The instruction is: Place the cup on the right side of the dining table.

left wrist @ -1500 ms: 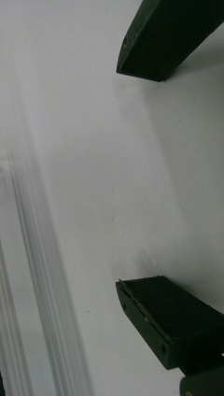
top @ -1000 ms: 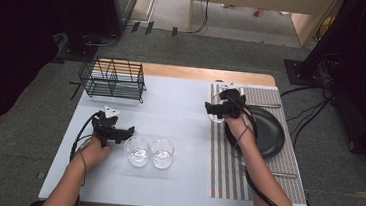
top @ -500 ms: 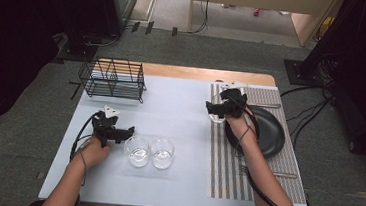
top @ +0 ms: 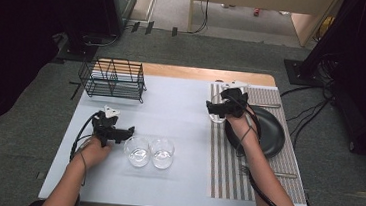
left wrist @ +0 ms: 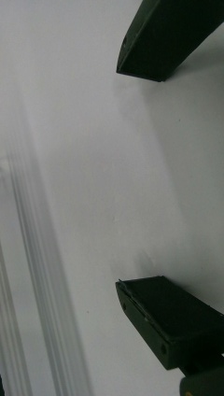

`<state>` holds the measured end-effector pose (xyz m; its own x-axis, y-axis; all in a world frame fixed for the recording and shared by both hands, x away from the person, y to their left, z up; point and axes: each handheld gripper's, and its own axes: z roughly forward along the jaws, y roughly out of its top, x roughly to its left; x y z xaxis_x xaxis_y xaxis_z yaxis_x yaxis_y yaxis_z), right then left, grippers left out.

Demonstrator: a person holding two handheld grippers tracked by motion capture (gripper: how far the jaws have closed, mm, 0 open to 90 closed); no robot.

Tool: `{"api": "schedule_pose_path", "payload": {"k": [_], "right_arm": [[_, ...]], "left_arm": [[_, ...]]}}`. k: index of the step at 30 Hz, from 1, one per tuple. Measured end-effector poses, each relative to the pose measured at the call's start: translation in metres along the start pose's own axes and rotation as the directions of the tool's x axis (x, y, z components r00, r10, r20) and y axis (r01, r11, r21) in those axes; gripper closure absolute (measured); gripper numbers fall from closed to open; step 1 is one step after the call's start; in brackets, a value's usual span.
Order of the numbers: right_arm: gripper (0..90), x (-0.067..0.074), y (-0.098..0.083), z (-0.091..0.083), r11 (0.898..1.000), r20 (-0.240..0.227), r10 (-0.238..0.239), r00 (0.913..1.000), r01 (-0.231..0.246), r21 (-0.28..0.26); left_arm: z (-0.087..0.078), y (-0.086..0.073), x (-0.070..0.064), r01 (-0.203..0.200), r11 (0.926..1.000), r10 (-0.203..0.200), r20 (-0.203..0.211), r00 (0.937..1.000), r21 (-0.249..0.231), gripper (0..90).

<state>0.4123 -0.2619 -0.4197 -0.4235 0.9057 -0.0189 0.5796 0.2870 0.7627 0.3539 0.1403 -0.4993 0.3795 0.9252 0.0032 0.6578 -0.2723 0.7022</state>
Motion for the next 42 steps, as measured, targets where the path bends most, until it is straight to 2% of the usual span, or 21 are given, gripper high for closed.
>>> {"api": "schedule_pose_path", "payload": {"k": [25,33,42], "right_arm": [[5.1,0.015,0.003,-0.01,1.0,-0.029,-0.031,0.9991,0.031,-0.002],[6.7,0.02,0.003,-0.01,1.0,-0.038,-0.019,0.9991,0.02,0.012],[6.7,0.027,0.003,-0.011,0.999,-0.058,-0.031,0.9978,0.031,0.004]], "left_arm": [[0.0,0.0,0.0,0.0,1.0,0.0,0.0,1.0,0.0,0.0],[0.0,0.0,0.0,0.0,1.0,0.0,0.0,1.0,0.0,0.0],[0.0,0.0,0.0,0.001,1.0,-0.001,0.001,1.0,0.0,0.0]]}}
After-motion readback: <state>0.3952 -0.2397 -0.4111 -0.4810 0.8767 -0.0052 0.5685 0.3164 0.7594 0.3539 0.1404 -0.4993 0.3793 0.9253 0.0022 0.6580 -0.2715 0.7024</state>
